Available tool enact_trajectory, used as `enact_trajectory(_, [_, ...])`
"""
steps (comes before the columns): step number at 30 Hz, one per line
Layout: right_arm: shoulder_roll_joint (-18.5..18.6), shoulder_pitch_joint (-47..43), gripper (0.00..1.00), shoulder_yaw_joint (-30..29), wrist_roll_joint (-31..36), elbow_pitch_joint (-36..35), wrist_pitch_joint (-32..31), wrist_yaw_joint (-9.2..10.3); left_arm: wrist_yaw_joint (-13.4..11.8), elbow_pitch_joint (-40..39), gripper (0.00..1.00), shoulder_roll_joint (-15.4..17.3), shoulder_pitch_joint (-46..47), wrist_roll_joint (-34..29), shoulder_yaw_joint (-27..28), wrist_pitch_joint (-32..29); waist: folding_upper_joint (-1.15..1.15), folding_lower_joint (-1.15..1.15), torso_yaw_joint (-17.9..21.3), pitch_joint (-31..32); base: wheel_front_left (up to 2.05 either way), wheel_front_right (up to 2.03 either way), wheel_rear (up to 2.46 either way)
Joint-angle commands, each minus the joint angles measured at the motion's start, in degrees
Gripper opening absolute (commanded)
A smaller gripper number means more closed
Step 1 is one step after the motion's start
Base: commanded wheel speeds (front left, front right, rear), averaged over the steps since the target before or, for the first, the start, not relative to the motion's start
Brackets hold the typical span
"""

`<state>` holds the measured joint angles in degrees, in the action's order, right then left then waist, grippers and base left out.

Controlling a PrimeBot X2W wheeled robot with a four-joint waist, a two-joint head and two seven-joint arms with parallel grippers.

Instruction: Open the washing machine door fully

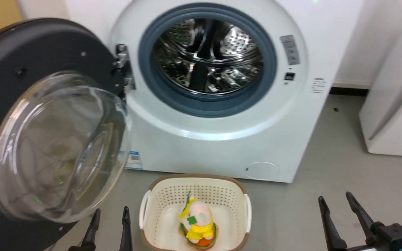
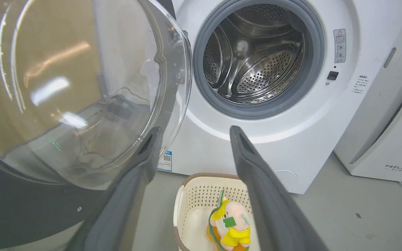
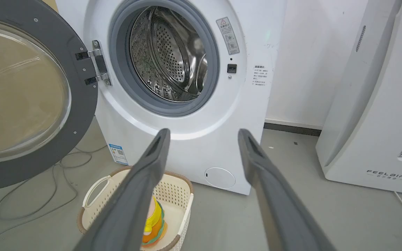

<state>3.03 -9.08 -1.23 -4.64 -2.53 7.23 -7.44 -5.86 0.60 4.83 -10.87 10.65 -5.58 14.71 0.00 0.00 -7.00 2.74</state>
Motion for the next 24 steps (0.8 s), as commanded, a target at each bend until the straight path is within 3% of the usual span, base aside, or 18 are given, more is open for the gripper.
enact_trajectory(1, [-0.15,-1.07,1.00,0.13,0.69,-0.97,-0.30,-0.05,0.20,0.43,1.00,0.33,0.46,-0.83,-0.26,0.29,0.00,0.00,2.34,0.05,0.00,0.00,0.00])
enact_trajectory(16, [-0.15,-2.06,1.00,0.70,1.07,-2.06,-1.42,-0.05,0.84,2.73,1.00,2.08,2.41,-2.91,-1.06,0.29,0.00,0.00,5.80,0.17,0.00,0.00,0.00])
enact_trajectory(17, [0.00,-1.42,0.00,0.67,0.66,-1.91,-1.41,0.00,0.76,2.72,0.00,1.71,1.64,-2.66,-1.11,-0.01,0.00,0.00,5.81,0.17,0.00,0.00,0.00])
enact_trajectory(24, [0.00,-1.01,0.00,0.68,0.74,-1.73,-1.58,0.00,0.98,2.64,0.00,1.44,1.89,-2.87,-0.93,-0.49,0.00,0.00,5.85,0.08,0.00,0.00,0.00])
